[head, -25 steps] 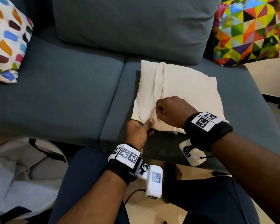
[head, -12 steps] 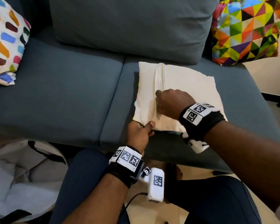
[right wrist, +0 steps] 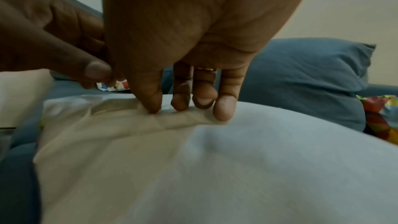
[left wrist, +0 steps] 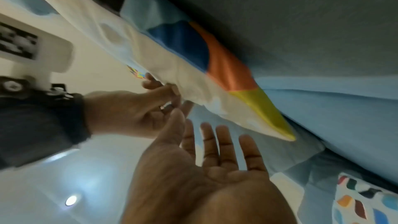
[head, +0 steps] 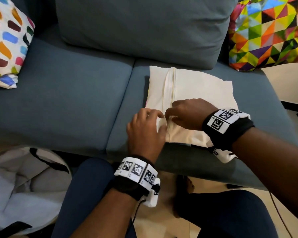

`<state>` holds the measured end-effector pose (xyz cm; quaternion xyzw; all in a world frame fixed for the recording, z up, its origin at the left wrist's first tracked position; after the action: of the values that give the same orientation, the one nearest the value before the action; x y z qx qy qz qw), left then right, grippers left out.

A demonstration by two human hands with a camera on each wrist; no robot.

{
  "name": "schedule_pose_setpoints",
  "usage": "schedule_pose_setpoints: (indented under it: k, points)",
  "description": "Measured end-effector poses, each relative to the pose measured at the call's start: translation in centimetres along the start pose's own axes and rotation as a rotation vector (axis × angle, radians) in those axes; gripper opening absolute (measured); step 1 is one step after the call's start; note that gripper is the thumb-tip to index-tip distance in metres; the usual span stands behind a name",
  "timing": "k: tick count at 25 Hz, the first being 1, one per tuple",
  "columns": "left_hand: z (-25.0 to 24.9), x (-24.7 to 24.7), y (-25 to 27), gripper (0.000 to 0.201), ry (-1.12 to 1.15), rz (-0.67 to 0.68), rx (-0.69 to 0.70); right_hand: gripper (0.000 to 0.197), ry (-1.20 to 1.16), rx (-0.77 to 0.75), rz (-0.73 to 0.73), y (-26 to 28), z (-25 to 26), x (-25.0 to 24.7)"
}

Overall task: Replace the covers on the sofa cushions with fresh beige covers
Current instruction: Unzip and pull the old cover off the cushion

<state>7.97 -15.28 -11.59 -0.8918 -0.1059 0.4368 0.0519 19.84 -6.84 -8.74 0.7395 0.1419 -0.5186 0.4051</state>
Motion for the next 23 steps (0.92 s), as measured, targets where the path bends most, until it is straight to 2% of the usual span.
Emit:
schedule_pose_setpoints:
  k: [1, 3, 8, 11, 15, 19, 23]
  points:
    - [-1.2, 0.7, 0.3, 0.028, -0.088, 0.092, 0.051, 0.028, 0.055, -0.004, 0.01, 0.1, 0.0, -0.2]
    - [-2.4, 2.3, 0.6, 0.03, -0.193, 0.219, 0.065, 0.03, 0.155, 0.001, 0.05, 0.2, -0.2, -0.6]
    - [-2.5, 3.9, 0.0, 0.039, -0.339, 0.262, -0.031, 0.047, 0.522, -0.079, 0.134, -0.1, -0.1, -1.2]
    - [-2.2, 4.6, -0.3, 0.032, -0.4, 0.294, -0.096, 0.054, 0.665, -0.11, 0.171, -0.7, -0.3, -2.2]
    - [-1.5, 4.7, -0.8, 0.015, -0.319, 0.352, -0.074, 0.059, 0.769, -0.119, 0.228, -1.5, -1.5, -3.2]
    - [-2.0, 4.4, -0.2, 0.002, -0.201, 0.372, -0.001, 0.066, 0.752, 0.004, 0.26, -3.1, -6.1, -6.1]
    - [-2.5, 4.0, 0.0, 0.013, -0.18, 0.362, 0.027, 0.069, 0.729, 0.075, 0.328, -5.5, -8.8, -6.6]
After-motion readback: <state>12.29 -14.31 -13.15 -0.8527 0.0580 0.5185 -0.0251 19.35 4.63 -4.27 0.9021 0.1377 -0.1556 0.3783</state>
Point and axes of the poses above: each hand's wrist, its own y-axis away from the middle knuckle, its own x-axis out of the palm, z = x × y, the point moved 6 cm from there along -y, towards the middle knuckle, and after that the axes turned 11 degrees about z, right-handed, at the moved point
